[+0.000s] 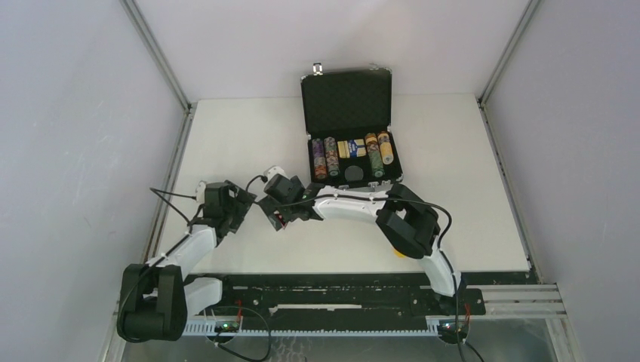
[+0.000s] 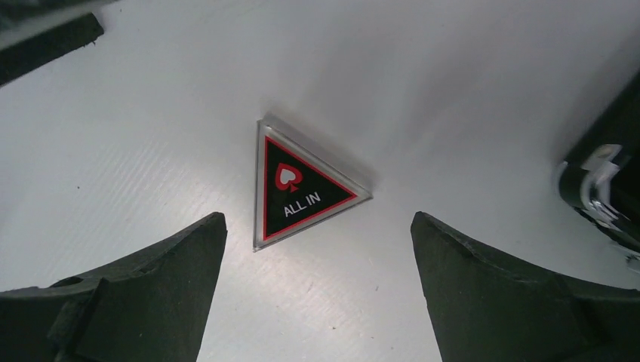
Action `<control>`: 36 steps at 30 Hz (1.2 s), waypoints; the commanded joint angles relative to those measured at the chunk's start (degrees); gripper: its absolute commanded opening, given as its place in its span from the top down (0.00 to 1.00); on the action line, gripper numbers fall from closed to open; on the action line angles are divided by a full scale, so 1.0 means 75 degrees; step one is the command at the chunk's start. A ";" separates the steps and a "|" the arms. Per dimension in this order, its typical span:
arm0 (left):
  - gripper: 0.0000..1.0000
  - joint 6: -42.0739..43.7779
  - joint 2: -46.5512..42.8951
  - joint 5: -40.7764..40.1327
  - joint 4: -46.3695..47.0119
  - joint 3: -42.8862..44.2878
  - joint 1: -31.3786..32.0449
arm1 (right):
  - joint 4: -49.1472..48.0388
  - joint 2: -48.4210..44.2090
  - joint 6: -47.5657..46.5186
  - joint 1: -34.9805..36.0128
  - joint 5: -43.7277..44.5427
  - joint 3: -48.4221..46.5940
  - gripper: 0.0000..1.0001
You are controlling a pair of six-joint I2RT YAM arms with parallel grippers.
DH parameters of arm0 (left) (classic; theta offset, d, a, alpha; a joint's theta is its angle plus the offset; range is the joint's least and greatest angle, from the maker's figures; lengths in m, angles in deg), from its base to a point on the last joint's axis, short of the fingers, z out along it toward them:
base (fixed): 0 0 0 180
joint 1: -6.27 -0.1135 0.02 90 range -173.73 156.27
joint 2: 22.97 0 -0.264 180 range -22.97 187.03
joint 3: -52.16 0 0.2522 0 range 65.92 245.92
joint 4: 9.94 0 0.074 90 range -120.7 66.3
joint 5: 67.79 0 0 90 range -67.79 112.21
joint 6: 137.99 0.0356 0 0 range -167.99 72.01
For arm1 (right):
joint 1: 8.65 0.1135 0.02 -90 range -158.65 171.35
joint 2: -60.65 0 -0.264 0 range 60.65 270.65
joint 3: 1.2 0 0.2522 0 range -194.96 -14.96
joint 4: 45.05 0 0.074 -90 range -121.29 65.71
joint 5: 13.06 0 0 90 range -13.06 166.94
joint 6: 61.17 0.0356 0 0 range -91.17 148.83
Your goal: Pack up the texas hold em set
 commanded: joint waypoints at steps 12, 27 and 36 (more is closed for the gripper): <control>0.08 -0.0266 0.0084 0.0554 0.0573 -0.0306 -0.0374 | -0.0476 0.0622 -0.0359 -0.0059 -0.0485 -0.0348 0.00; 0.09 -0.0242 0.0117 0.0765 0.0651 -0.0295 -0.0386 | -0.0145 0.0728 -0.0254 -0.0015 -0.0237 -0.0627 0.22; 0.09 -0.0232 0.0183 0.0897 0.0726 -0.0282 -0.0388 | -0.0155 0.0561 -0.0223 -0.0002 -0.0033 -0.0579 0.33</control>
